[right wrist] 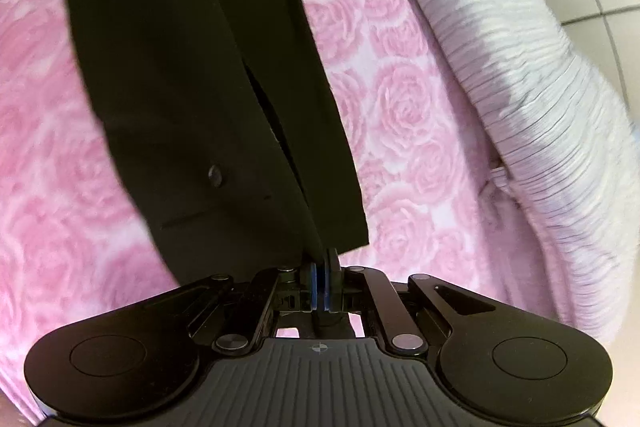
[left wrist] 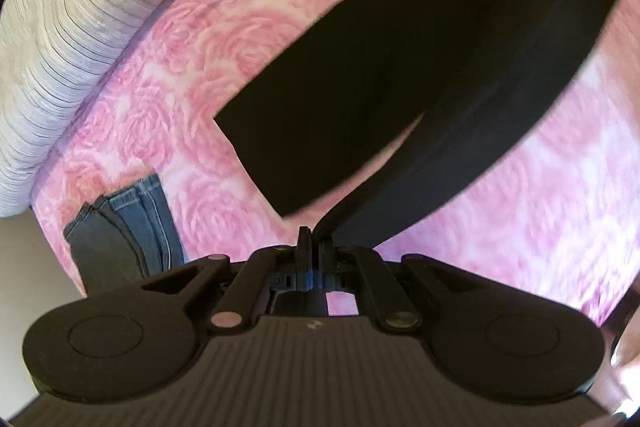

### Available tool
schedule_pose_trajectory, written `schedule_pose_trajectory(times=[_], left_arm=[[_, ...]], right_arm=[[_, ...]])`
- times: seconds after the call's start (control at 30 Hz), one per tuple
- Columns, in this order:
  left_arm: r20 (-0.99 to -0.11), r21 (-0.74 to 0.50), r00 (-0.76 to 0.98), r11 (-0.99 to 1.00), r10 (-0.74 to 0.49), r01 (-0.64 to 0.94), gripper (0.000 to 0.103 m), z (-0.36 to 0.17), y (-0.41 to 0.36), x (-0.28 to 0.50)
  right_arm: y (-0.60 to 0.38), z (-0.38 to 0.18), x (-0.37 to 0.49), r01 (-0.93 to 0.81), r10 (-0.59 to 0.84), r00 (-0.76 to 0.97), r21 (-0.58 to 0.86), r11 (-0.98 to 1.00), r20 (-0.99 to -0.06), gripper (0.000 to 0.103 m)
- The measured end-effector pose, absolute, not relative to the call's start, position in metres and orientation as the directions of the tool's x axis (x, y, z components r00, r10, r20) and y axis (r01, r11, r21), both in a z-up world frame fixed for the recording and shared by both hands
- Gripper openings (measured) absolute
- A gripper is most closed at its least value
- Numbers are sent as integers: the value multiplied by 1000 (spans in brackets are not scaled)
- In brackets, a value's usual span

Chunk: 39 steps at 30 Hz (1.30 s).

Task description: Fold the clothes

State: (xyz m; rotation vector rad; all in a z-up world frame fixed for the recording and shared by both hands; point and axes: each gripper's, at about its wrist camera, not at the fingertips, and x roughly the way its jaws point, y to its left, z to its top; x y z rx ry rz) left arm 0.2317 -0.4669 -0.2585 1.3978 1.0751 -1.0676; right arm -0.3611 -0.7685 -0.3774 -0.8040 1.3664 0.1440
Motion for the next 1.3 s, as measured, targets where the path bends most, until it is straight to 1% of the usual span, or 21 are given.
schedule_pose_trajectory(times=[0.17, 0.3, 0.53, 0.77, 0.83, 0.87, 0.9, 0.93, 0.97, 1.0, 1.03, 1.07, 1.1, 1.2, 1.27, 1.3], left_arm=[[-975, 199, 201, -32, 95, 980, 2, -287, -527, 266], [-966, 214, 216, -34, 139, 976, 2, -312, -556, 281], [-948, 275, 273, -15, 162, 961, 2, -346, -584, 299], [-923, 341, 336, -10, 185, 940, 3, -390, -601, 303], [-910, 375, 369, -2, 190, 927, 6, -404, -602, 302], [-896, 411, 402, 11, 190, 911, 11, -410, -602, 302], [-881, 444, 433, 20, 189, 896, 18, -415, -602, 302], [-867, 474, 463, 23, 184, 880, 22, -418, -601, 301], [-858, 494, 483, 24, 177, 869, 31, -418, -600, 300], [-853, 504, 494, 25, 169, 863, 35, -415, -598, 299], [-849, 514, 504, 26, 160, 857, 35, -412, -596, 299], [-844, 524, 515, 28, 152, 851, 35, -409, -595, 298], [-843, 528, 520, 31, 140, 848, 37, -403, -593, 297], [-852, 522, 517, 42, 85, 852, 39, -381, -589, 290], [-860, 510, 510, 35, 17, 859, 39, -363, -591, 276], [-872, 489, 489, 29, -26, 872, 41, -356, -595, 267]], right_arm=[[-806, -400, -326, -525, -305, 192, -361, 771, -933, 1], [-829, -413, -303, -505, -271, 163, -317, 803, -949, 1], [-855, -433, -268, -460, -244, 158, -290, 839, -957, 1], [-874, -466, -244, -384, -230, 129, -262, 885, -965, 2], [-879, -475, -240, -351, -222, 123, -252, 902, -967, 2], [-882, -480, -238, -328, -219, 122, -248, 912, -968, 2], [-883, -484, -237, -304, -220, 121, -248, 920, -968, 3], [-885, -488, -235, -281, -223, 122, -249, 927, -967, 5], [-885, -490, -235, -259, -234, 123, -259, 930, -964, 7], [-883, -491, -235, -241, -260, 127, -284, 928, -957, 17], [-881, -490, -235, -220, -301, 129, -323, 920, -945, 33], [-879, -488, -236, -195, -348, 128, -368, 909, -929, 39], [-878, -484, -237, -166, -379, 123, -395, 903, -917, 42], [-873, -466, -242, -80, -441, 109, -451, 889, -891, 43], [-858, -447, -246, -38, -434, 169, -445, 895, -885, 43], [-848, -438, -248, -29, -405, 216, -420, 907, -889, 43]])
